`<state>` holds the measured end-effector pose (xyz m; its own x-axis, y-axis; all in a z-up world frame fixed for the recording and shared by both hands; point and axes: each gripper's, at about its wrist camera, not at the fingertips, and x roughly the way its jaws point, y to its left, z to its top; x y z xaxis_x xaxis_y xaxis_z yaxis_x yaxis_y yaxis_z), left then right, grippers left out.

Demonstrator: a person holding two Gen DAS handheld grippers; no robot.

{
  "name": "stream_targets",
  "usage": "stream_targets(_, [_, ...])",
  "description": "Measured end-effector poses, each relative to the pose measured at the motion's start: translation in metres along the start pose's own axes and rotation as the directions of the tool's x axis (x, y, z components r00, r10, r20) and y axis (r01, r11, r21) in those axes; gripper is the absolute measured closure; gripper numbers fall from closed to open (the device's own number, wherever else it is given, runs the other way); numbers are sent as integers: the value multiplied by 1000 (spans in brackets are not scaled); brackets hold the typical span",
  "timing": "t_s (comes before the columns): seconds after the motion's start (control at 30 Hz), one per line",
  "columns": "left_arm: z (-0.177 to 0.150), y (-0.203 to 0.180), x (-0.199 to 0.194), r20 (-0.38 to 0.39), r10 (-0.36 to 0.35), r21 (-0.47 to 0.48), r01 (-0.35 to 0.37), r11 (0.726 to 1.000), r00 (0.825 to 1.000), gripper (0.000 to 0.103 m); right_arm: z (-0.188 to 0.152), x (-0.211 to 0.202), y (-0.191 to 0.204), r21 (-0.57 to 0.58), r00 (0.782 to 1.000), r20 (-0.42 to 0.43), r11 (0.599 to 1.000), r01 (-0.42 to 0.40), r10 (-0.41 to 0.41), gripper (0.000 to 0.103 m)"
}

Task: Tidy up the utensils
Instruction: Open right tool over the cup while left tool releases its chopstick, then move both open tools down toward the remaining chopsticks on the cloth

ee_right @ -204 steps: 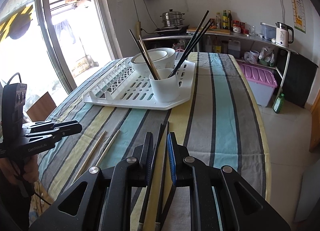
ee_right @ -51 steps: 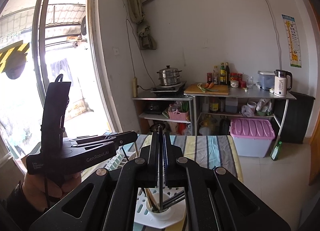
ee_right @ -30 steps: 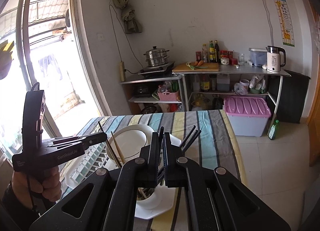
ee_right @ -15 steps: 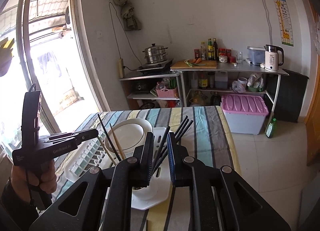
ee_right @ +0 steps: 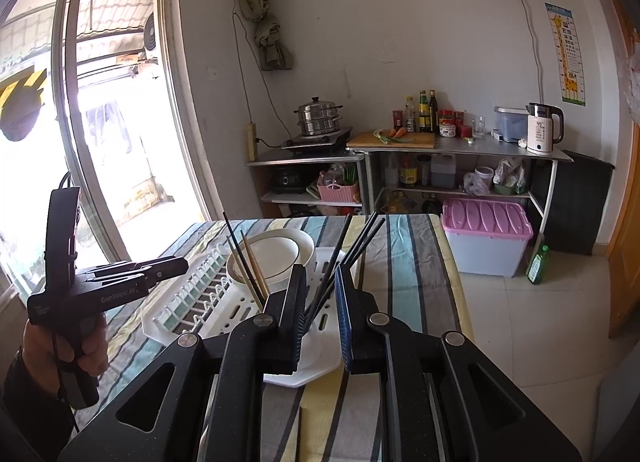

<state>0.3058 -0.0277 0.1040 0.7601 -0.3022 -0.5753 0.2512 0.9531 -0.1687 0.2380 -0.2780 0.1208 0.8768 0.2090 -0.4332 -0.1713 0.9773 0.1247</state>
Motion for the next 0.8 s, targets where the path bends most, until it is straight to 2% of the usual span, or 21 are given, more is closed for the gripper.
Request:
stream_targets(0.2, [-36, -6, -27, 14, -5, 4, 5, 1000, 1000, 83, -26, -26, 14, -28, 1000, 4, 999, -15, 15, 78])
stream_targets(0.53, [-106, -11, -71, 10, 8, 9, -9, 1000, 1000, 83, -85, -58, 32, -68, 999, -37, 998, -16, 13, 78])
stream_targets(0.8, [-155, -11, -94, -5, 42, 4, -42, 999, 999, 83, -124, -71, 31, -31, 996, -82, 999, -30, 27, 78])
